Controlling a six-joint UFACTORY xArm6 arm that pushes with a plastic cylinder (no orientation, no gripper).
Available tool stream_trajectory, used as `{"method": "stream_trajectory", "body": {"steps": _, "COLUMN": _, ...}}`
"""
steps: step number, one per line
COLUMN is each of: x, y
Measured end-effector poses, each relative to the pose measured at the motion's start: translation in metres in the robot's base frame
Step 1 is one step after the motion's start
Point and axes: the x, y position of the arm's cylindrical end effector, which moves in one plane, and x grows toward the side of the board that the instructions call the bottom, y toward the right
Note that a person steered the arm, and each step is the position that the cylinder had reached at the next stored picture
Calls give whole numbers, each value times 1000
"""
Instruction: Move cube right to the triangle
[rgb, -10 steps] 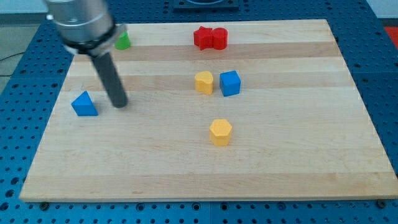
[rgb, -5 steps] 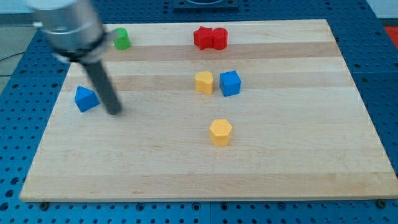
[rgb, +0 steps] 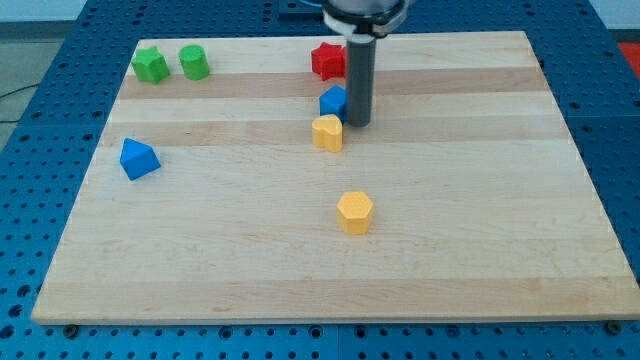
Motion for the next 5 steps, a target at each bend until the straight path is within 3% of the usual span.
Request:
{"method": "stream_trajectory", "body": {"steps": 1, "x": -28, "y": 9}}
{"method": "stream_trajectory", "body": {"steps": 2, "x": -8, "y": -75}}
{"method": "stream_trajectory", "body": {"steps": 4, "x": 23, "y": -76}}
{"method": "stream_trajectory", "body": {"steps": 5, "x": 36, "y": -104}}
